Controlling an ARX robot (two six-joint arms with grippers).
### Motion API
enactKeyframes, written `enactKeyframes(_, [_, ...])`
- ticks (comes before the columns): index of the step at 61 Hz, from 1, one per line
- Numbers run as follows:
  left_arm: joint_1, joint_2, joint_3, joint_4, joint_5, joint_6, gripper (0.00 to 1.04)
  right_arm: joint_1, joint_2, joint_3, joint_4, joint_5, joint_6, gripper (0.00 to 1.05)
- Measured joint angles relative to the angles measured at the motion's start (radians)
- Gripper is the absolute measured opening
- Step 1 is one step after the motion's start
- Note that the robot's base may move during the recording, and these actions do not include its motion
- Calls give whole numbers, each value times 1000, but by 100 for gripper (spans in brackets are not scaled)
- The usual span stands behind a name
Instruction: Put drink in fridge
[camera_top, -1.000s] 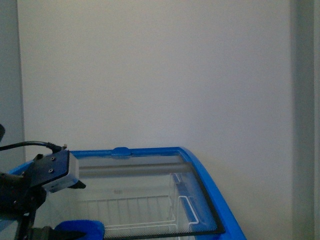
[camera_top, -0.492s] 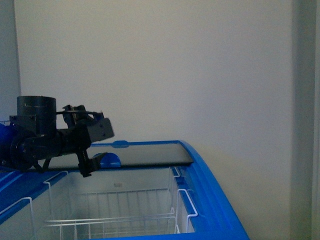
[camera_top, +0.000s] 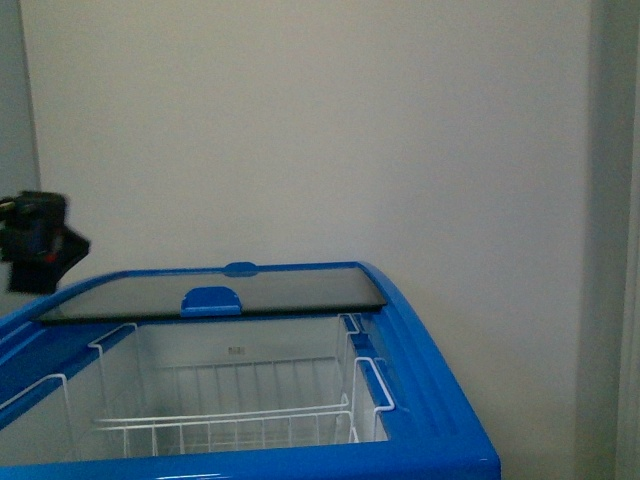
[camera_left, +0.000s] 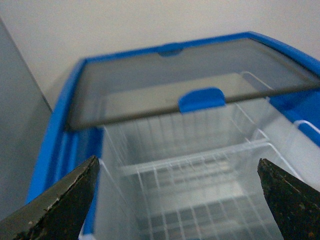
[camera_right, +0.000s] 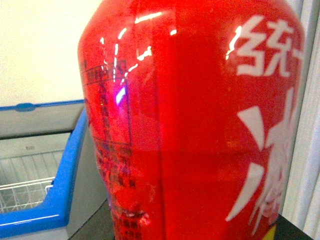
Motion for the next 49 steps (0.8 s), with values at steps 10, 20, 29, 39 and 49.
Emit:
enactKeyframes(10, [27,-565,-563,63,-123,-99,69,-127,62,175,-438,-344,2,37])
enactKeyframes(20, [28,-885,-802,-10,-121,-113,37,-270,299,294,-451,-655,-83,37])
enactKeyframes(29, [28,-961,-838,-29,-122,-113,6,-298,679,556,-408,-767,-285,37])
enactKeyframes(39, [28,-1008,-866,-53,-122,-117,3,-217,1009,818,-474,-762,-634,37])
enactKeyframes(49, [28,-1065,-887,-87,-122,-117,3,-38,1306,1160,-694,-634,-1190,37])
